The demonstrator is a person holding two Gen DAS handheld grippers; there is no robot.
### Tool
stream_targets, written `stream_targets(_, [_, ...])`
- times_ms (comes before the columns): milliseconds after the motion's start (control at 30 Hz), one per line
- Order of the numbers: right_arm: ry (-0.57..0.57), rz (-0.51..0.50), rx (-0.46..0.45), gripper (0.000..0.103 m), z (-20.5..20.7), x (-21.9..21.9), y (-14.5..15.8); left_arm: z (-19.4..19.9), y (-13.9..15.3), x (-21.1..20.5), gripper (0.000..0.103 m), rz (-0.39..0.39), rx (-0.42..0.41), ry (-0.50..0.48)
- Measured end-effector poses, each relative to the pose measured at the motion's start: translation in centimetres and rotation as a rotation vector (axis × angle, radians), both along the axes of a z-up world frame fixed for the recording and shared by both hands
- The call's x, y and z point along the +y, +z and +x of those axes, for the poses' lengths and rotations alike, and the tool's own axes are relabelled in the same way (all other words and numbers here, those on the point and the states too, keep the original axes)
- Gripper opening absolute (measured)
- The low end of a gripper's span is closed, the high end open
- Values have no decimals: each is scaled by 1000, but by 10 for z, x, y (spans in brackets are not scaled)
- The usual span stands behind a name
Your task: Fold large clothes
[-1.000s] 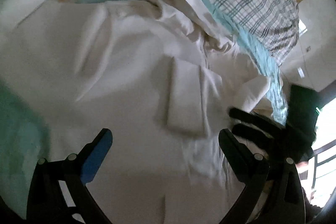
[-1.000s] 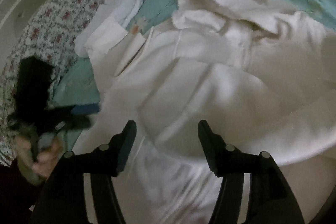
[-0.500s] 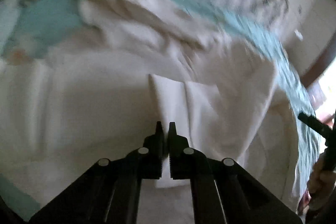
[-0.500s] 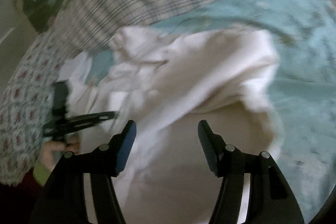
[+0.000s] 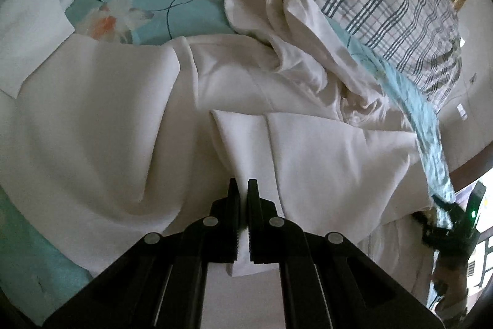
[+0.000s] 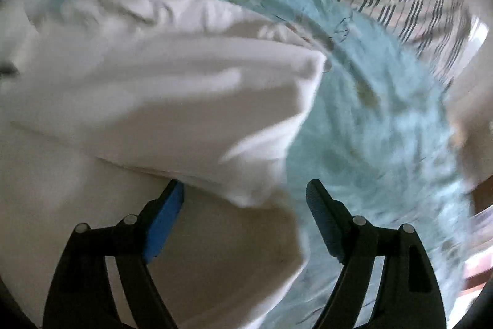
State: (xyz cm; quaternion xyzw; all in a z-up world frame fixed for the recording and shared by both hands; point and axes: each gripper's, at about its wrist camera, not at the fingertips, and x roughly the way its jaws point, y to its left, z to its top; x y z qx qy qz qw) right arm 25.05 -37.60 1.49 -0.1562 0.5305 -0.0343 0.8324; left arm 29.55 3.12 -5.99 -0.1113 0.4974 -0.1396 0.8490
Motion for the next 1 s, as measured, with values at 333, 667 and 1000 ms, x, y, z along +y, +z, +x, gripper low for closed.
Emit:
stream_targets(333, [-309,276,-47,82,-37,-115,12,-6,-13,-40,2,80,8,-86])
stream_targets(667, [-239,672,-190,67,-24,-102,57,-9,-12,-20,3,63,24,-43])
stream_targets(1000, [-295,654,-8,0,24,-90,-24,-6,-21,-18,5,66,33,-43])
